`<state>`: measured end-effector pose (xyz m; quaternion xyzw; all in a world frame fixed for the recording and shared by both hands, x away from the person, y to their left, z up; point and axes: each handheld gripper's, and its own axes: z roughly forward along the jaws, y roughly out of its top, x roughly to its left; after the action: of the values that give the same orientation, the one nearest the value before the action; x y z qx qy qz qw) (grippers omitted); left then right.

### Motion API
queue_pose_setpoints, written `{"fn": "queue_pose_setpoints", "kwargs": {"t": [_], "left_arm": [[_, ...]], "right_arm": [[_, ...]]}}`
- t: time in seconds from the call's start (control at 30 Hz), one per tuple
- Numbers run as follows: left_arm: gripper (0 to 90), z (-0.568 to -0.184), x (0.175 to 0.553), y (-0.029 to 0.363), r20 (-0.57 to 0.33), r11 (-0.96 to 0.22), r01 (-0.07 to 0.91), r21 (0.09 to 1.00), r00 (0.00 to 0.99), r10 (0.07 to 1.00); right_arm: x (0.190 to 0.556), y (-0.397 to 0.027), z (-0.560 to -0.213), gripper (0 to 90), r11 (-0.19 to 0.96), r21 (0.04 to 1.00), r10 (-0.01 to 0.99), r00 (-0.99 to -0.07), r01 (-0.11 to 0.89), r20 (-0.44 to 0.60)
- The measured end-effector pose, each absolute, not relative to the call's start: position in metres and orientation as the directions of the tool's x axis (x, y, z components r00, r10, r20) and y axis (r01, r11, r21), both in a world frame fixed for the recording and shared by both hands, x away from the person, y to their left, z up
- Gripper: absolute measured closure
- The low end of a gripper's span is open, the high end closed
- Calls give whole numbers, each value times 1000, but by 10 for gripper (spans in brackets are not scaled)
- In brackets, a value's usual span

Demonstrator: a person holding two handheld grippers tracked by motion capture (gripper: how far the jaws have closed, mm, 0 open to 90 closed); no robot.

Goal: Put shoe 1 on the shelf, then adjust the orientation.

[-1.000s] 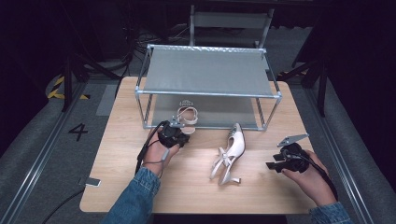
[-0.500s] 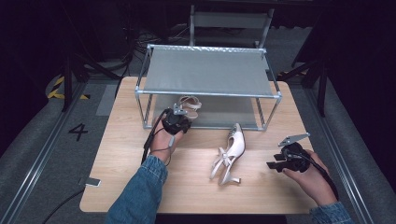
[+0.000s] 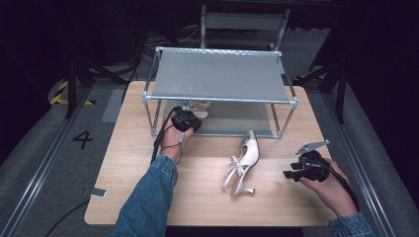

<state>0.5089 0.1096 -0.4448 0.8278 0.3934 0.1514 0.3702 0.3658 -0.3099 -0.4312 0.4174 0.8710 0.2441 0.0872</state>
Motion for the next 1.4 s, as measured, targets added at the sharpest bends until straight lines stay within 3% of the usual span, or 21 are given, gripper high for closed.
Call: {"fn": "queue_pose_setpoints", "kwargs": {"t": [0.03,0.07,0.2,0.3,0.4,0.53,0.87,1.1,1.23,1.4], "left_arm": [[792,-447,508,108,-68,-373,576,728,601,796],[792,-450,513,112,-43,-415,540,733,645,763],[774,-457,512,107,-95,-356,586,728,600,794],[739,-460,511,106,-48,-387,577,719,598,800],[529,-461,509,104,-15,-386,572,724,572,820],[390,-452,498,106,-42,-335,582,741,538,842],[301,-414,443,114,-30,-349,576,739,545,838],[224,-400,410,123,-10,-434,627,647,576,817],[211,-403,397,130,-51,-455,657,601,600,799],[208,-411,389,140,-42,-497,671,550,617,786]], "right_arm": [[366,-310,-431,520,533,499,768,-638,684,53],[366,-310,-432,520,534,497,768,-638,684,54],[365,-309,-430,520,535,501,767,-640,680,50],[364,-309,-429,520,534,505,767,-639,679,49],[364,-310,-428,519,537,507,765,-642,674,43],[363,-310,-424,518,532,518,766,-641,670,43],[361,-305,-421,517,541,527,756,-653,656,37],[362,-298,-418,522,546,525,747,-663,653,49],[364,-284,-412,529,553,547,712,-697,628,80],[366,-266,-408,536,571,557,676,-730,603,97]]}}
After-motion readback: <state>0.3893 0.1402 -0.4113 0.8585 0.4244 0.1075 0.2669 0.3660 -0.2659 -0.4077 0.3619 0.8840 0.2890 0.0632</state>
